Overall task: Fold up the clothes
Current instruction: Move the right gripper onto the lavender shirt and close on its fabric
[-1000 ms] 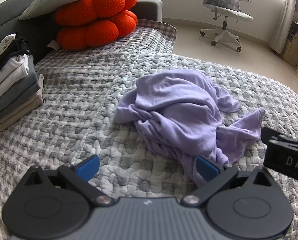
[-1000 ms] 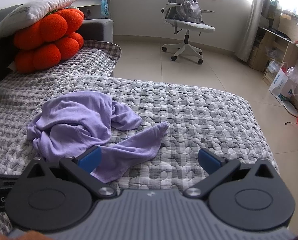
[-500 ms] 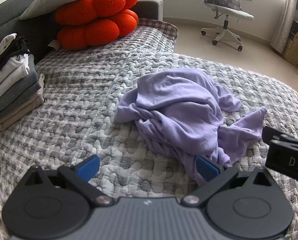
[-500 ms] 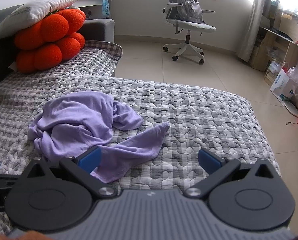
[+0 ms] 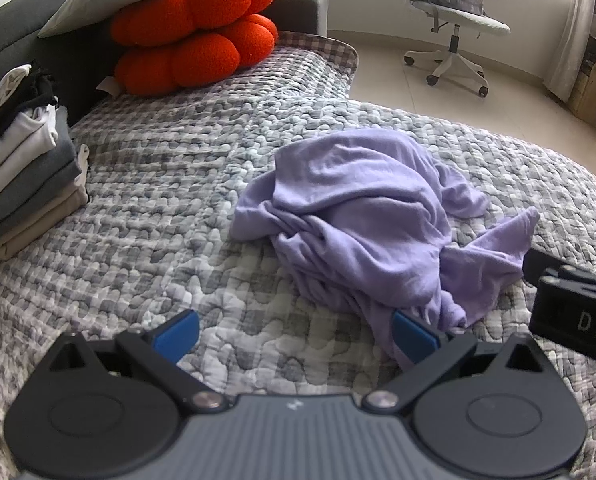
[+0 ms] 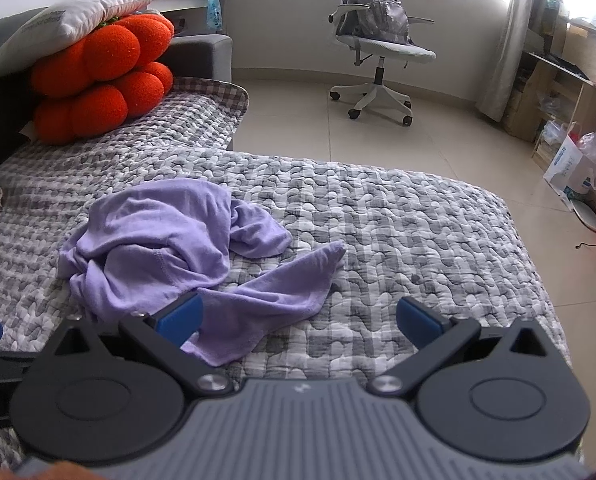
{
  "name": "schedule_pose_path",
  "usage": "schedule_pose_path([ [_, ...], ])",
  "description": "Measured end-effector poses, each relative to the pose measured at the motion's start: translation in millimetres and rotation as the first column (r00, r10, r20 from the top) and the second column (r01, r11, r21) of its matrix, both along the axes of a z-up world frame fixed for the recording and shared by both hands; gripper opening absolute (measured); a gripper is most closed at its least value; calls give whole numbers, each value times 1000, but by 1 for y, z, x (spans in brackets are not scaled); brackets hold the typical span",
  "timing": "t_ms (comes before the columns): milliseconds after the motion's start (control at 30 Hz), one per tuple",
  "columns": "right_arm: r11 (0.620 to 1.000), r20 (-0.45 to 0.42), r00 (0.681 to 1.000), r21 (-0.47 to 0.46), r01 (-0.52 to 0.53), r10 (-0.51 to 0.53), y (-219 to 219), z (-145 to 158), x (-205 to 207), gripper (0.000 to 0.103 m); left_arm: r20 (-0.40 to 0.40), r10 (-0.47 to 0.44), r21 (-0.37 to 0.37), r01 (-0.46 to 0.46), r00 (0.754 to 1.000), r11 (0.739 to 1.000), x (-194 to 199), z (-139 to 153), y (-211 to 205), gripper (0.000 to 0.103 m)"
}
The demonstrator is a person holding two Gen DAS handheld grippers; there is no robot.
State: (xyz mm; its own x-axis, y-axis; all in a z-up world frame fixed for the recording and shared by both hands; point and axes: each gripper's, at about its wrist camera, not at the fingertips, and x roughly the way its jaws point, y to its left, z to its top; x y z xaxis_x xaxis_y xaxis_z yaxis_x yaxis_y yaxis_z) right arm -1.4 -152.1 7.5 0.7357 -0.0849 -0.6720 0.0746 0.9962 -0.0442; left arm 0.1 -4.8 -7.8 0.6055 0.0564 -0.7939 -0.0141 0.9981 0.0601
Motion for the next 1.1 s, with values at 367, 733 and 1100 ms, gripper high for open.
schedule_pose_path([
  [367,1000,-41,999,22,-2,3,-7,-18,15,103,-26,31,18,-31,999,999,14,-14,-1,103],
  [733,998,-128,992,70,-7,16,-15,-45,38,103,-34,30,-29,-31,999,999,33,-28,5,103],
  [1100,999,-206,977,25,-44,48,-13,-65,50,103,-57,2,-34,-4,998,999,40,-44,0,103],
])
